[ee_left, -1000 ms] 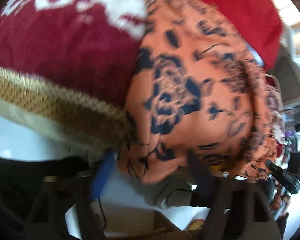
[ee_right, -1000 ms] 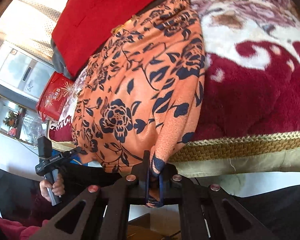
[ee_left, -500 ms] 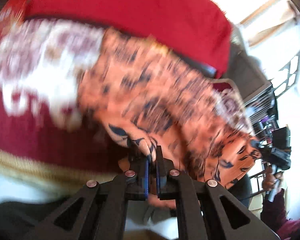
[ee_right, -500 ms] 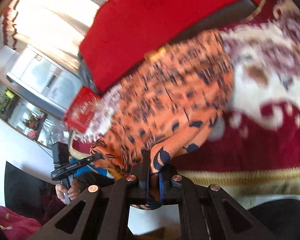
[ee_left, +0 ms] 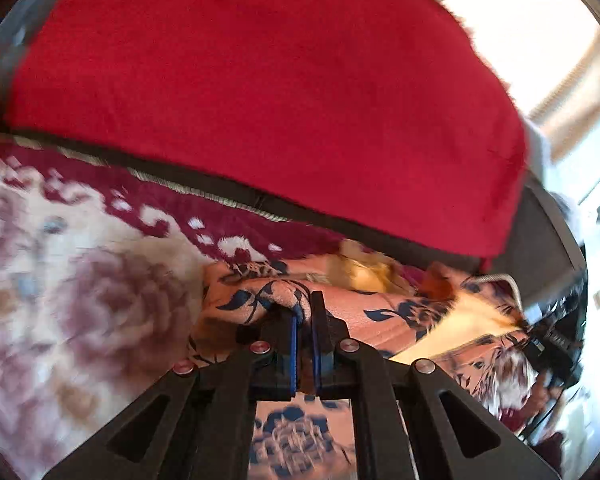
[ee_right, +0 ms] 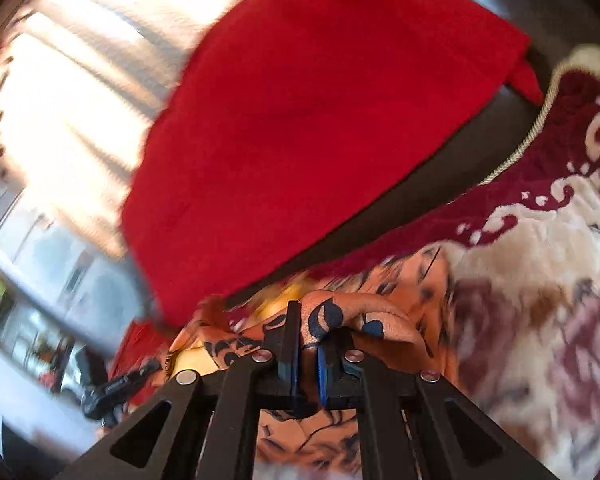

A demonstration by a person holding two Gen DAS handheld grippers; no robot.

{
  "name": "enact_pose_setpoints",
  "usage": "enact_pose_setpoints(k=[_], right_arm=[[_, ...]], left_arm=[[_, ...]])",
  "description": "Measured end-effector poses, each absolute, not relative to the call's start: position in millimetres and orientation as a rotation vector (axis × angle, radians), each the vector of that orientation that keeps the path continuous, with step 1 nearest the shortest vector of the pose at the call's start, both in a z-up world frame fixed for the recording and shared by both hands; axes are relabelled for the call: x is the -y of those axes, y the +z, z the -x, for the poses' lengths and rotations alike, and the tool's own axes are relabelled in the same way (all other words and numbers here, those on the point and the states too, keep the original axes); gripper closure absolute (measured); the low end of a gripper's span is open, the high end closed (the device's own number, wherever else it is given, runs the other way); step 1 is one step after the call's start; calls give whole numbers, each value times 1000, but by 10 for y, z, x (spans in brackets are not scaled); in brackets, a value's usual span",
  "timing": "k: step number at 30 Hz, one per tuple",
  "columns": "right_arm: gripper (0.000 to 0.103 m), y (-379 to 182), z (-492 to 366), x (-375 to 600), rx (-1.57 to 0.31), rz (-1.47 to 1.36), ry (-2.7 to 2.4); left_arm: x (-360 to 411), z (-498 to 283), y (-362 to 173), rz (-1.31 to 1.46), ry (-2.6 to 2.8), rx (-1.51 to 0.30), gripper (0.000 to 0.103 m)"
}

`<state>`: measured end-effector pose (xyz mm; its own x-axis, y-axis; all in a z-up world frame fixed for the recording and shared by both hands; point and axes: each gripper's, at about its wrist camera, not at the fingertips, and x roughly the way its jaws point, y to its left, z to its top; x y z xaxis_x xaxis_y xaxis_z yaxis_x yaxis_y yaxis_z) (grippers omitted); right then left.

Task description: Fold small clothes

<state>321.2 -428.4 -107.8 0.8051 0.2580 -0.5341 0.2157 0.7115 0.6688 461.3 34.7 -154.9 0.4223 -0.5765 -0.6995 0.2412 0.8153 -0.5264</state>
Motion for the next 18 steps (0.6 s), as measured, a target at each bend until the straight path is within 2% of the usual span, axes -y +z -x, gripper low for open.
enact_pose_setpoints(k=[5, 7, 9, 11, 12, 13, 14, 15, 18], right_arm=[[93, -2022, -3825, 4613, -791, -1055, -84], [93, -2264, -3822, 4696, -777, -1169, -59], [92, -2348, -3692, 4802, -678, -1279, 15], [84, -2344, -3559, 4888, -625, -1337, 63], [68, -2317, -3497, 4916, -606, -1335, 52], [31, -2253, -3387, 4945, -577, -1326, 22], [16, -2188, -3287, 4947, -543, -1317, 8], [9, -2136, -3201, 4938, -520, -1301, -10], [10, -1844, -3075, 4715, -589, -1091, -13]], left_arm=[[-236, -5079, -2316, 437, -421, -1173, 96], [-373, -5063, -2342, 544, -457, -1134, 96], [-542, -5030, -2289, 648, -495, -1088, 95], [-734, -4941, -2193, 766, -517, -1021, 91], [-783, -4887, -2122, 777, -510, -995, 86], [-786, -4777, -2020, 749, -496, -971, 78], [-780, -4670, -1953, 711, -482, -950, 74], [-747, -4514, -1879, 653, -469, -930, 66], [-705, -4180, -1801, 539, -446, -894, 65]])
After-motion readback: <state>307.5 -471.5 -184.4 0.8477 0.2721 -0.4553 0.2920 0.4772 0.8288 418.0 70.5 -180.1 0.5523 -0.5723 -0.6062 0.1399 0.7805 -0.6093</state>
